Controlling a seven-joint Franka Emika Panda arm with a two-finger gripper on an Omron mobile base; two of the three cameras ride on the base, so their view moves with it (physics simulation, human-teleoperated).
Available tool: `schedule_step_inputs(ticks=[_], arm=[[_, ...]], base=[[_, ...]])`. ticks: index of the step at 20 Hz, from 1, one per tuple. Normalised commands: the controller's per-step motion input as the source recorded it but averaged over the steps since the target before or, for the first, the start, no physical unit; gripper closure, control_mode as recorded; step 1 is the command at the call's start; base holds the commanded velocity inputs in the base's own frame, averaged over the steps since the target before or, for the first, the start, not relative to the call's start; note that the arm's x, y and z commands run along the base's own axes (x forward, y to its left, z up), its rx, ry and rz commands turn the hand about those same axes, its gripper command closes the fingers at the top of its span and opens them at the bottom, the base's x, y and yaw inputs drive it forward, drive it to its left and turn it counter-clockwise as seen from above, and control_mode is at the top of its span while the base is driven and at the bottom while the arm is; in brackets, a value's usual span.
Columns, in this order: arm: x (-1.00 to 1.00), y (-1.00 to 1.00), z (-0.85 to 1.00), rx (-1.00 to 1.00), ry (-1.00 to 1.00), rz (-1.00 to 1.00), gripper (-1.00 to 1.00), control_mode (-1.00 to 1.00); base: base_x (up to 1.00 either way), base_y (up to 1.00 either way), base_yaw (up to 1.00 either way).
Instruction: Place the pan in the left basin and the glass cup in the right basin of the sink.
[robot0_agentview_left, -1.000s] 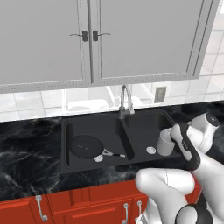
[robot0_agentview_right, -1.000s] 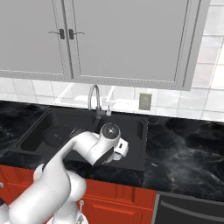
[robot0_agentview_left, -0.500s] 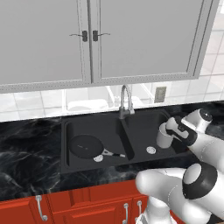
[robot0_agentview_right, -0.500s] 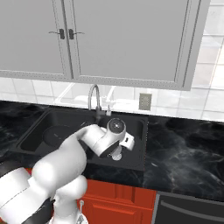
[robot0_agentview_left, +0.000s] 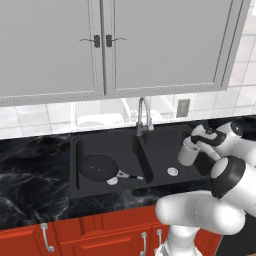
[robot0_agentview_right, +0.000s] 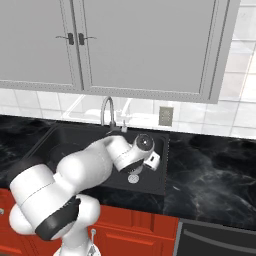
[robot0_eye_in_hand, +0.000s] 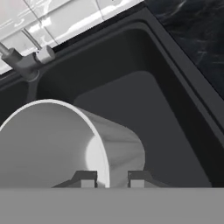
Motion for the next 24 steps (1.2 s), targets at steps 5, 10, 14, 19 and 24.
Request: schedule_step_inputs(ticks=[5, 10, 14, 19, 24], arm=[[0.00, 0.00, -0.21, 0.14, 0.00, 0.00, 1.00, -1.00], [0.01, 0.00, -0.31, 0.10, 0.00, 0.00, 1.00, -1.00], [0.04, 0.00, -0.25, 0.04, 0.00, 0.00, 1.00, -1.00], [0.16, 0.00, -0.21, 0.01, 0.00, 0.00, 1.00, -1.00], [0.21, 0.00, -0.19, 0.00, 0.00, -0.01, 1.00, -1.00]], base=[[0.00, 0.00, 0.00], [0.00, 0.00, 0.00], [0.00, 0.00, 0.00], [0.00, 0.00, 0.00], [0.00, 0.00, 0.00]])
